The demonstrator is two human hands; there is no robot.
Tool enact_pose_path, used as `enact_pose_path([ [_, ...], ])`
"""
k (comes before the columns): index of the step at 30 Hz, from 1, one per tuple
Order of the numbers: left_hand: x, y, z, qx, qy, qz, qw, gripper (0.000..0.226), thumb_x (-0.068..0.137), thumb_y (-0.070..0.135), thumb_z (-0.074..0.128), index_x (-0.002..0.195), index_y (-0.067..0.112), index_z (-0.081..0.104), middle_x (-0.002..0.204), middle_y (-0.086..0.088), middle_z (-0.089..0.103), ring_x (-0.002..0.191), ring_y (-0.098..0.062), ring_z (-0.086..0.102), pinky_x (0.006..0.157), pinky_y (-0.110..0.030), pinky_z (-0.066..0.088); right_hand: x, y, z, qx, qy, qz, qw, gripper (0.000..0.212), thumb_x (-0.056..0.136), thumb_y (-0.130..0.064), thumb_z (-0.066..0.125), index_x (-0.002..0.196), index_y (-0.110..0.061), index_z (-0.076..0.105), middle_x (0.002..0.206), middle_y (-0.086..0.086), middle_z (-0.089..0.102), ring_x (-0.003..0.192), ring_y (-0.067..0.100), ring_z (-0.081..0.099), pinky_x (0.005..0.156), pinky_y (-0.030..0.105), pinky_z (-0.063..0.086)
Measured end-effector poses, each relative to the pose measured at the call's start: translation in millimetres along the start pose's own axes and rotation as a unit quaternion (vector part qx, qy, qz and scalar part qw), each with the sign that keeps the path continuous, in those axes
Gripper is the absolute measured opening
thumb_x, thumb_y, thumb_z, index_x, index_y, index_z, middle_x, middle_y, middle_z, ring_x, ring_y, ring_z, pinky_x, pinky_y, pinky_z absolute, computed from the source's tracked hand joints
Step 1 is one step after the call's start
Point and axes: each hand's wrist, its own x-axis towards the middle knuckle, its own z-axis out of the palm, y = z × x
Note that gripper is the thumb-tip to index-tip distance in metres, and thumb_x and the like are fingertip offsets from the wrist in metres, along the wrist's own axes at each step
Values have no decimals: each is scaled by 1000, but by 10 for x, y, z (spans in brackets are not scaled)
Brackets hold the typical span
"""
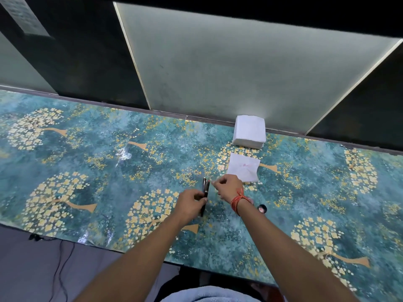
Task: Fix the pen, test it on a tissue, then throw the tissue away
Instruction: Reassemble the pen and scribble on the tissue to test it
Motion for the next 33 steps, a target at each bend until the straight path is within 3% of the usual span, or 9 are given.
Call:
enact_pose_path([
  [2, -47, -89, -74, 15, 11, -16, 1000, 7, 83, 21, 72, 76, 22, 71, 78, 0, 73, 73, -20, 70, 73, -47, 60, 33, -49, 97, -52, -2, 1, 999, 29, 84, -23, 67, 74, 5, 71, 74, 20, 72, 73, 34, 69, 61, 36, 55],
  [4, -64, -173, -149, 26, 18, -33, 999, 5, 83, 21, 73, 79, 19, 70, 78, -1, 71, 74, -20, 70, 74, -46, 60, 73, -100, 220, -85, -13, 3, 996, 28, 82, -23, 68, 62, -3, 68, 63, 15, 67, 60, 28, 63, 58, 33, 51],
  [10, -85, -250, -277, 56, 16, -43, 997, 8, 84, 23, 72, 83, 15, 70, 81, -3, 70, 76, -23, 68, 74, -46, 60, 104, -147, 427, -145, -17, 1, 989, 43, 76, -20, 68, 47, -17, 36, 45, 3, 38, 44, 19, 37, 42, 24, 25],
  [12, -70, -238, -280, 64, 5, -39, 997, 11, 85, 23, 71, 88, 12, 71, 85, -5, 71, 76, -22, 68, 75, -45, 60, 146, -149, 438, -91, -7, 27, 995, 39, 75, -15, 66, 46, -16, 39, 44, 5, 40, 43, 20, 38, 42, 23, 32],
  [15, -33, -179, -253, 67, -6, -31, 997, 15, 85, 23, 71, 93, 10, 72, 87, -5, 73, 75, -22, 68, 75, -44, 60, 175, -141, 378, 126, 14, 92, 988, 22, 81, -12, 71, 63, -10, 58, 63, 15, 62, 51, 22, 60, 50, 33, 56],
  [18, 3, -78, -219, 77, -11, -12, 997, 17, 85, 24, 71, 95, 10, 73, 89, -5, 73, 75, -20, 67, 75, -40, 59, 175, -164, 307, 245, -2, 100, 964, 17, 86, -16, 72, 78, -6, 60, 72, 12, 67, 58, 19, 67, 48, 27, 55],
  [24, 61, 88, -156, 84, -10, 26, 996, 17, 87, 24, 69, 99, 12, 74, 98, -4, 74, 89, -16, 67, 79, -30, 53, 213, -193, 161, 258, 26, 92, 961, 21, 82, -19, 76, 82, -5, 62, 78, 12, 70, 59, 17, 69, 49, 28, 56],
  [28, 80, 152, -132, 81, -9, 37, 996, 17, 89, 23, 68, 100, 12, 74, 98, -2, 73, 86, -16, 67, 71, -27, 52, 233, -196, 88, 274, 48, 83, 957, 20, 82, -20, 76, 81, -6, 61, 78, 13, 69, 62, 23, 70, 54, 35, 60],
  [33, 86, 213, -105, 79, -5, 48, 996, 17, 89, 22, 68, 100, 11, 73, 100, -3, 73, 87, -16, 66, 74, -27, 51, 205, -223, 16, 275, 55, 74, 957, 21, 84, -19, 74, 87, -6, 58, 81, 11, 67, 64, 24, 70, 56, 41, 61],
])
